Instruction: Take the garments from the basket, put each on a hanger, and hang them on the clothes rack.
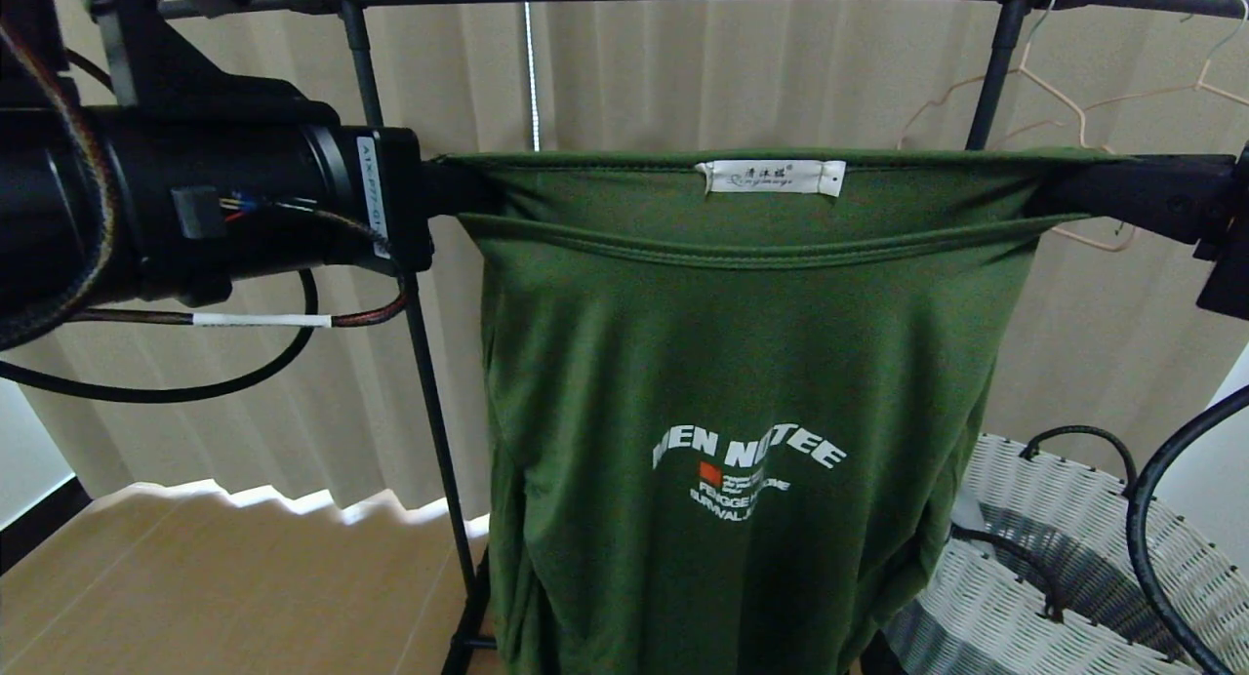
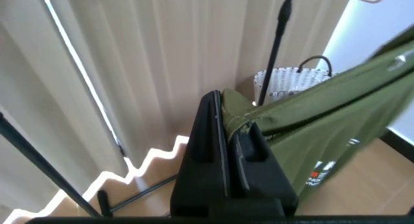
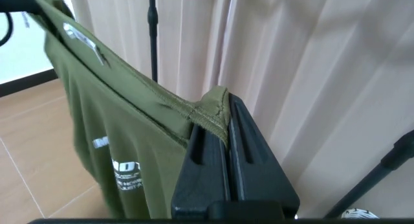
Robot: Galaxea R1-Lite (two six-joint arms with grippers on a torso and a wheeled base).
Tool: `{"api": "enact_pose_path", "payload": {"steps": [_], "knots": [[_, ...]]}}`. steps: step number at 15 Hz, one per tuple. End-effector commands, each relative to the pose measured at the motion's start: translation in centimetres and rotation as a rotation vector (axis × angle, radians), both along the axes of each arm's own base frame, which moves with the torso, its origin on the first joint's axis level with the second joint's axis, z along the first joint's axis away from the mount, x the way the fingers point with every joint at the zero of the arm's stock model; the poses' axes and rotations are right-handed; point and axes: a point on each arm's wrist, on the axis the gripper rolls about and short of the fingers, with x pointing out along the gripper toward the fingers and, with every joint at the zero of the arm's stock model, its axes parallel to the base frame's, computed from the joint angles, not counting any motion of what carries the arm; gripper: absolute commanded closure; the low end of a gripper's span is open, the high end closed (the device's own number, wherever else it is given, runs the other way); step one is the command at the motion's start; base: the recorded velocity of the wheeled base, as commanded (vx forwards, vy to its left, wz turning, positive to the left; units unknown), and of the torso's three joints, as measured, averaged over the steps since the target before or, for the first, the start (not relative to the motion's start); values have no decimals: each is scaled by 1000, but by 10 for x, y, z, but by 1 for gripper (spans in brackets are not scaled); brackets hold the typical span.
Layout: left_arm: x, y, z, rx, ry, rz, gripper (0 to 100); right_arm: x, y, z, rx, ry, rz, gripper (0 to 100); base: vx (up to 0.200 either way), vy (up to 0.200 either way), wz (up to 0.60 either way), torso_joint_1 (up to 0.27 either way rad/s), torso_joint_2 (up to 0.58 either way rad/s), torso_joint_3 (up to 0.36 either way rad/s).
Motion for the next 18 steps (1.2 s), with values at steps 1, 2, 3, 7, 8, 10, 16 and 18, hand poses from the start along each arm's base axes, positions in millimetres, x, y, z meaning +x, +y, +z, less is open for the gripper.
{"api": "enact_pose_path", "payload": {"steps": [1,2,3,7,8,10,16,18], "knots": [[-6,3,-3,7,2,-6,100,1,1,-3,-5,10,0,100,0,0,0,0,0,0],[-6,3,-5,1,-5,-4,100,1,1,-5,-6,15,-1,100,0,0,0,0,0,0],[-6,3,-6,0,-6,-3,100,1,1,-5,-6,15,-1,100,0,0,0,0,0,0],[-7,4,-4,-36,-50,-2,100,2,1,-7,-10,22,-3,0,0,0,0,0,0,0],[-7,4,-5,-34,-47,0,100,1,1,-11,-15,33,-3,0,0,0,0,0,0,0],[-5,3,-11,-25,-26,5,100,-1,0,-28,-30,86,0,0,0,0,0,0,0,0],[6,7,-18,0,-13,57,100,-4,-1,-37,9,3,26,0,0,0,0,0,0,0],[14,21,-18,31,-37,120,100,-13,-3,-39,16,3,108,0,0,0,0,0,0,0]]}}
